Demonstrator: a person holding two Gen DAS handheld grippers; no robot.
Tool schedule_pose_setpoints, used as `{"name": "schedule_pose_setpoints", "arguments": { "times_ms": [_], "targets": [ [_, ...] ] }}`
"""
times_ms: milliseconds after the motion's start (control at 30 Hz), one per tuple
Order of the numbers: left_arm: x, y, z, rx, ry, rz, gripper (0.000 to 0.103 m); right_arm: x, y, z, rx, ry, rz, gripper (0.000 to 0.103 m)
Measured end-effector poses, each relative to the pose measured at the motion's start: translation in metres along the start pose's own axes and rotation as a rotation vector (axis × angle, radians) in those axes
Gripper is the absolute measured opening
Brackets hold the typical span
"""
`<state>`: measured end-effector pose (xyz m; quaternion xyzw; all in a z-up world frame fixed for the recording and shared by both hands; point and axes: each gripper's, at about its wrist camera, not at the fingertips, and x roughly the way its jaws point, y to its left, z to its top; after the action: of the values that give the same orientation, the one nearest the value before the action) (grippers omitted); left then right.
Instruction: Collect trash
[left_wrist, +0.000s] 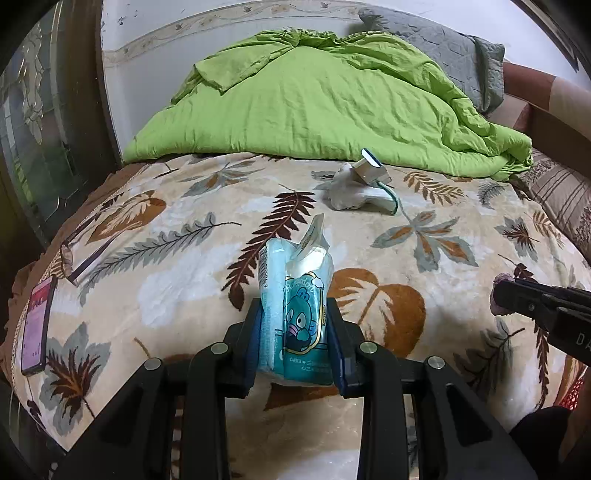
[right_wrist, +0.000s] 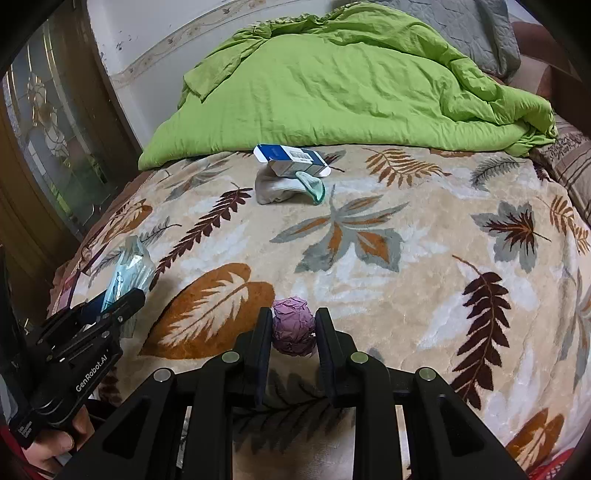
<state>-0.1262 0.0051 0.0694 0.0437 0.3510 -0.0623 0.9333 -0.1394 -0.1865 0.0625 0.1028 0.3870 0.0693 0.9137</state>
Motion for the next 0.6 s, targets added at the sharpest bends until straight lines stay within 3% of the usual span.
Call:
{"name": "schedule_pose_setpoints", "arguments": {
  "times_ms": [600],
  "targets": [
    [-0.0007, -0.0002, 0.0006, 0.007, -0.007, 0.005, 0.031, 0.0009, -0.0019, -0.0006, 0.002, 0.002, 0.000, 0.025]
  ]
}}
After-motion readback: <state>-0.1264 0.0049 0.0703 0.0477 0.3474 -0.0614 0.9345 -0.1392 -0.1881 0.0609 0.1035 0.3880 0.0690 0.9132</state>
